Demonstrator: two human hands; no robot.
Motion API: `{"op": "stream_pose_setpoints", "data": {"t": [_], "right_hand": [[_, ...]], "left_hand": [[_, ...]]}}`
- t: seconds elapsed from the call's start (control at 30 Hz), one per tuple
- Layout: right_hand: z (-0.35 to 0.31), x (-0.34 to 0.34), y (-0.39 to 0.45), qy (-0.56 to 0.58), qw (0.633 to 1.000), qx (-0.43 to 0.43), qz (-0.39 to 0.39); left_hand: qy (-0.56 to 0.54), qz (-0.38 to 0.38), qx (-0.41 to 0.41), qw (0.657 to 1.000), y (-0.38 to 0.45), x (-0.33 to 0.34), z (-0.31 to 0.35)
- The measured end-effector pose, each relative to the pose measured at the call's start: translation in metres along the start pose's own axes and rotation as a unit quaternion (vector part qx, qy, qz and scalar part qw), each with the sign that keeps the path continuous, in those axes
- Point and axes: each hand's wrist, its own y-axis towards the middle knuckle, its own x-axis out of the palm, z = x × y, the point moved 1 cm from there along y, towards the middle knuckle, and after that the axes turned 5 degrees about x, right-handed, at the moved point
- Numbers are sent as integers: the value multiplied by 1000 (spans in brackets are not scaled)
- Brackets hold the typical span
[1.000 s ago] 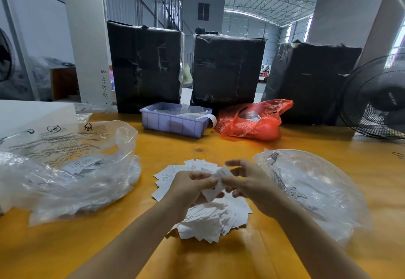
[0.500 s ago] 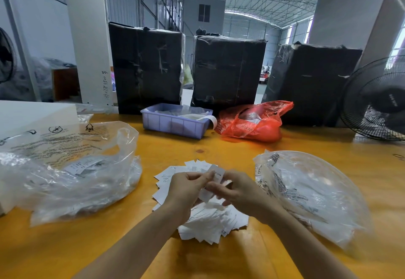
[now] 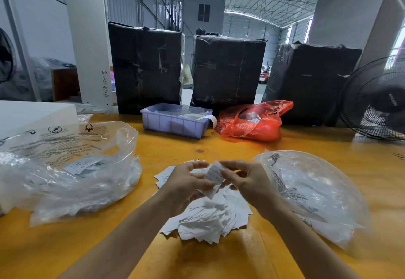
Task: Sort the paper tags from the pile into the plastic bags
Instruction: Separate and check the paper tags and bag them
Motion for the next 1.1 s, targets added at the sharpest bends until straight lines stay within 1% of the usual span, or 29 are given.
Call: {"op": "stream_pose_setpoints", "data": {"t": [0.17,0.3,0.4,0.47,0.57,0.67,0.73,0.83,0.93,1.03,1.1], "right_hand": [[-1,3,-1,-25,999,-13,-18],[-1,-1,-1,13,1000,9,2],[-3,-2,-3,33,999,21,-33],[-2,1,-4,53,996,44,-49],[2,2,-1,145,985,88,-26],[4,-2,2,242,961,137,-12],[6,-3,3,284,945,162,-7],[8,-1,4,300,937,177,23],[10,-2,5,295,938,171,62],[11,-1,5,279,945,156,76],[12,1,5,270,948,147,81]], "left_hand": [[47,32,22,998,2,-1,-4],[58,29,27,997,3,0,-6],[76,41,37,996,3,1,-8],[82,46,44,995,3,2,-8],[60,39,46,996,2,3,-7],[31,32,29,999,1,6,-5],[1,38,6,999,1,8,-3],[-23,39,-62,997,2,3,-2],[25,8,-104,994,2,-3,-4],[73,-3,-65,995,3,-6,-8],[80,12,-33,996,4,-7,-10]]}}
